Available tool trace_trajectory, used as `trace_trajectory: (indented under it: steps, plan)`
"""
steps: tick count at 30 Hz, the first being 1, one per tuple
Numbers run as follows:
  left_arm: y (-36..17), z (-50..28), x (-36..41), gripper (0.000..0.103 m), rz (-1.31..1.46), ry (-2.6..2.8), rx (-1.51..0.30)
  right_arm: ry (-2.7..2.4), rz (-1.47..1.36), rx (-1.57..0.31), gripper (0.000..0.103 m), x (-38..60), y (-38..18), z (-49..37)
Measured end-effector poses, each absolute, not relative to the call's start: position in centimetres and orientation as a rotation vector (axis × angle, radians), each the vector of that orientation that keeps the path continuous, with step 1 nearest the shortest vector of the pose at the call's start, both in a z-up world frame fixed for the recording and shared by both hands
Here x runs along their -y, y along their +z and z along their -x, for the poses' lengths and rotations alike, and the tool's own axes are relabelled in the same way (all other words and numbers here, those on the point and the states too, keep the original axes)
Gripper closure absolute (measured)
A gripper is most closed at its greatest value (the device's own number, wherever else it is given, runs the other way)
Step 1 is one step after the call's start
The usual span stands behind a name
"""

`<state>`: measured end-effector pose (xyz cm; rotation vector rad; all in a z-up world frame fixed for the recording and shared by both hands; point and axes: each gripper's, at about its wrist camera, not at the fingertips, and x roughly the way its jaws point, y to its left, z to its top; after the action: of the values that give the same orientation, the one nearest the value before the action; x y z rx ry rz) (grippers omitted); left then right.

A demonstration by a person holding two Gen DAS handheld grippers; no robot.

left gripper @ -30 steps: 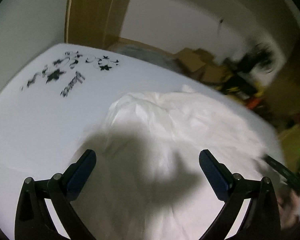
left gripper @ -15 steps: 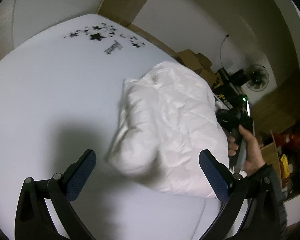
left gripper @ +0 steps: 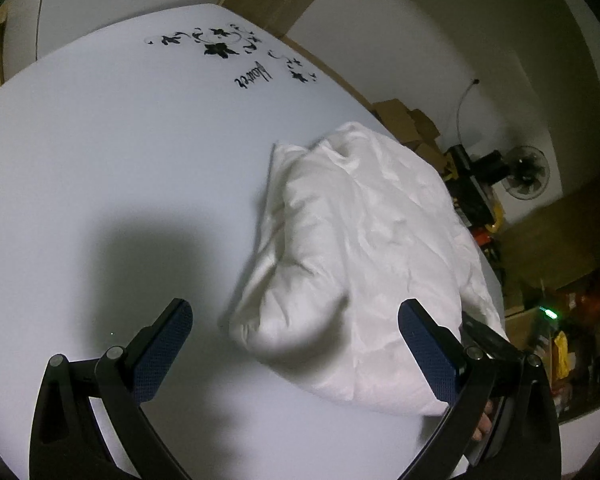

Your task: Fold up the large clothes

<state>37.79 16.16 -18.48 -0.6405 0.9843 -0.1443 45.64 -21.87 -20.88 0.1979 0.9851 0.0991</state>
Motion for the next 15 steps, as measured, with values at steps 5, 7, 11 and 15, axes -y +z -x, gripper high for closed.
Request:
trace_trajectory:
  steps: [5, 7, 11, 15]
  plan:
    - [-20.5, -37.6, -16.8, 0.000, 0.661, -0.103, -1.038, 0.097, -0.111, -1.008, 0.089, 20.2, -24.0, -41.5]
    - [-21.2, -37.6, -17.1, 0.000, 0.704, -0.090, -1.060, 0.088, -0.107, -0.990, 0.089, 19.9, -24.5, -41.7]
    - [-21.3, -36.6, -17.1, 0.000, 0.729, -0.143, -1.044, 0.113, -0.186, -0.982, 0.088, 20.2, -23.0, -39.5]
    - [-22.5, -36.6, -16.7, 0.000, 0.826, -0.243, -1.077, 0.123, -0.110, -1.008, 0.088, 19.2, -24.9, -40.4]
